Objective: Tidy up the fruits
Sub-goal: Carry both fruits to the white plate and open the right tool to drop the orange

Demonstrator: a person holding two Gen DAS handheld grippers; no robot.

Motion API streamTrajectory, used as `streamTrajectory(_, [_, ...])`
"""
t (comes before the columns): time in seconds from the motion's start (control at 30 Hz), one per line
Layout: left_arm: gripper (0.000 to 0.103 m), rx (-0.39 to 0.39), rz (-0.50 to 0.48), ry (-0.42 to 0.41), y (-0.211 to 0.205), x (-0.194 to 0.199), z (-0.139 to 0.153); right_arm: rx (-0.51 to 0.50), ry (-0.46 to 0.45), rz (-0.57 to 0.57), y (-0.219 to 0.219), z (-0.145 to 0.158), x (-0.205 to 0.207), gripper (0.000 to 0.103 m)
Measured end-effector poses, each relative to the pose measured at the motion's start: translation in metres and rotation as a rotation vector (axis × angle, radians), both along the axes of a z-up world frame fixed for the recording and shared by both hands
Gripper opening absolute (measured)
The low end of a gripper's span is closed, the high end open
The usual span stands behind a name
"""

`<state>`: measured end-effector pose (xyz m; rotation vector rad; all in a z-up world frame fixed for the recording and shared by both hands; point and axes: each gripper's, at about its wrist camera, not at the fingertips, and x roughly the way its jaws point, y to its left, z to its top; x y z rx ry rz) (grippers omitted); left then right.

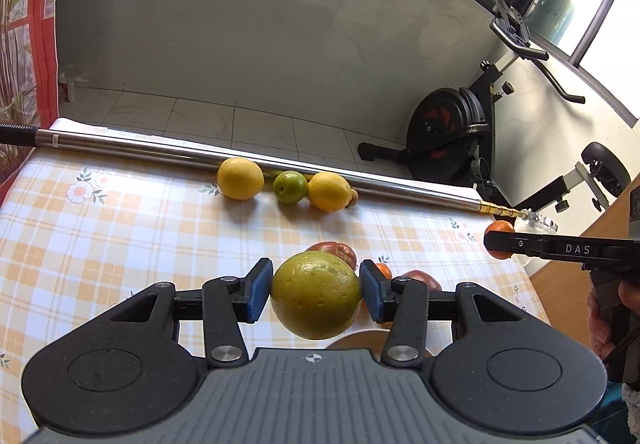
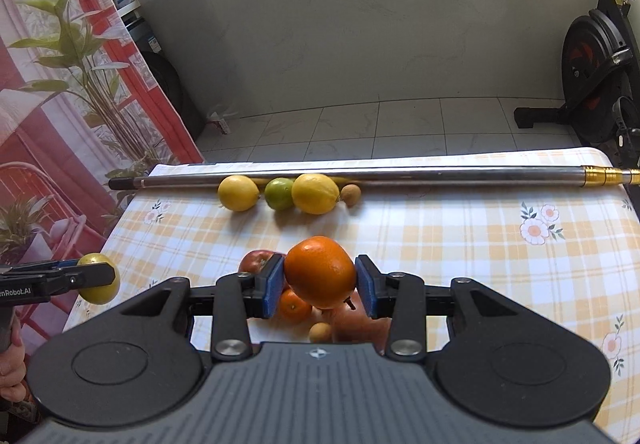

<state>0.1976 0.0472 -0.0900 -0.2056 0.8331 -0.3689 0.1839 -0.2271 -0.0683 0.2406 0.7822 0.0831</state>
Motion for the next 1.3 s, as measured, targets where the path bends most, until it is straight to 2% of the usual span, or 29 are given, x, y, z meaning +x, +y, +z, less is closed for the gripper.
streamTrajectory(0.2, [0.050,-0.014,-0.021,0.012,-0.001,-0.020,-0.005,-0.001,-0.007,0.027,0.021,-0.010,-0.027,0.041])
streamTrajectory(0.37, [0.050,-0.008,-0.029,0.013,-0.007,-0.033,-0.016,0.018,-0.006,0.024,0.035,-0.032,-0.050,0.041])
streamTrajectory(0.6, [0.050,0.002,-0.032,0.045,-0.022,-0.032,-0.040,0.047,0.003,-0.006,0.045,-0.060,-0.072,0.041])
streamTrajectory(1.0, [0.050,-0.045,-0.044,0.138,-0.038,-0.015,-0.087,0.023,0.079,-0.012,0.042,-0.104,-0.055,0.041])
streamTrajectory(1.3, [0.050,0.039,-0.083,0.140,-0.057,-0.008,-0.104,0.054,0.089,-0.022,0.040,-0.117,-0.049,0.041])
